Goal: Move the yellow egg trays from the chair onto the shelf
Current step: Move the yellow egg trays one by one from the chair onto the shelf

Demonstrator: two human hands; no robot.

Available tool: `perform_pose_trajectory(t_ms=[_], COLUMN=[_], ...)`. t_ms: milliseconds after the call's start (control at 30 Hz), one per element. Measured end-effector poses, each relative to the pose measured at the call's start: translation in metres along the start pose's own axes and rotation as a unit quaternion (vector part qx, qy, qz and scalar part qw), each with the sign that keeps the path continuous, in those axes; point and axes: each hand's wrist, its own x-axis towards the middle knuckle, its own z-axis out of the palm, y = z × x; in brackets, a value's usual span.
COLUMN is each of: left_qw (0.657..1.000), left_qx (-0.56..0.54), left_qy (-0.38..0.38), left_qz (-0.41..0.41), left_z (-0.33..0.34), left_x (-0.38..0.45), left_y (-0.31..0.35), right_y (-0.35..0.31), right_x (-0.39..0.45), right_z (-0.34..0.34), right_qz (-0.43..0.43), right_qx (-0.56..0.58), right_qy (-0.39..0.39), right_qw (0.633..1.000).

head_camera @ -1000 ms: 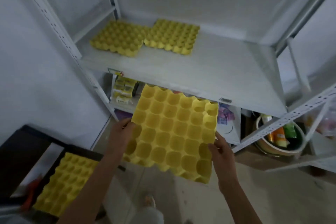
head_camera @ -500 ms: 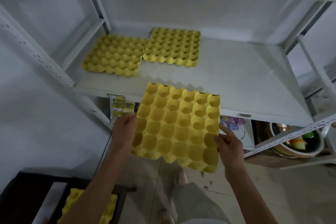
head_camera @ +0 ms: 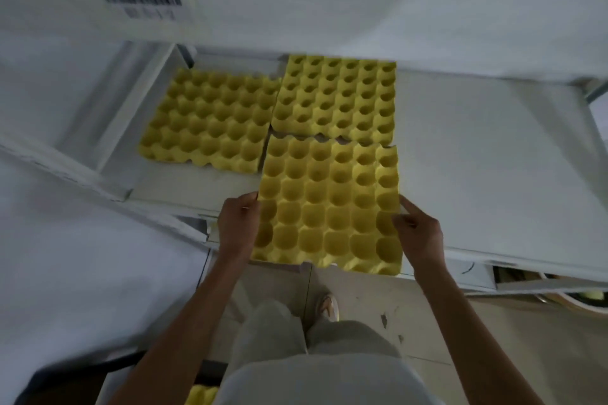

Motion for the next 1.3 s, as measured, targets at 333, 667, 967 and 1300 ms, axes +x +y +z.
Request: perform_pose_trajectory(t_ms=[333,667,967,1300], left_qw=[0.995,0.983,0.947,0.930], left_qx=[0.050,0.140,0.304,0.302], left_qy=[0.016,-0.010,0.033,0.158], left_qz=[0.089,0.114,0.101,-0.138], left_z=[-0.006,-0.015,-0.009,0.034], left_x=[0.030,0.030,-0.059,-0.354], left_y=[-0.007,-0.009,0.003,-0.075], right_y=[-0.009,-0.011,-0.031,-0.010], right_x=[0.003,0.003,0.006,-0.126], right_z=[0.010,0.002,-0.043,-0.009], right_qz=[-0.029,-0.053,-0.269,-0.571], right_qx=[-0.019,-0.119,-0.320,-0.340], right_qy=[0.016,0.000,-0.036,-0.297], right_qw=[0.999,0.991,0.908,0.686])
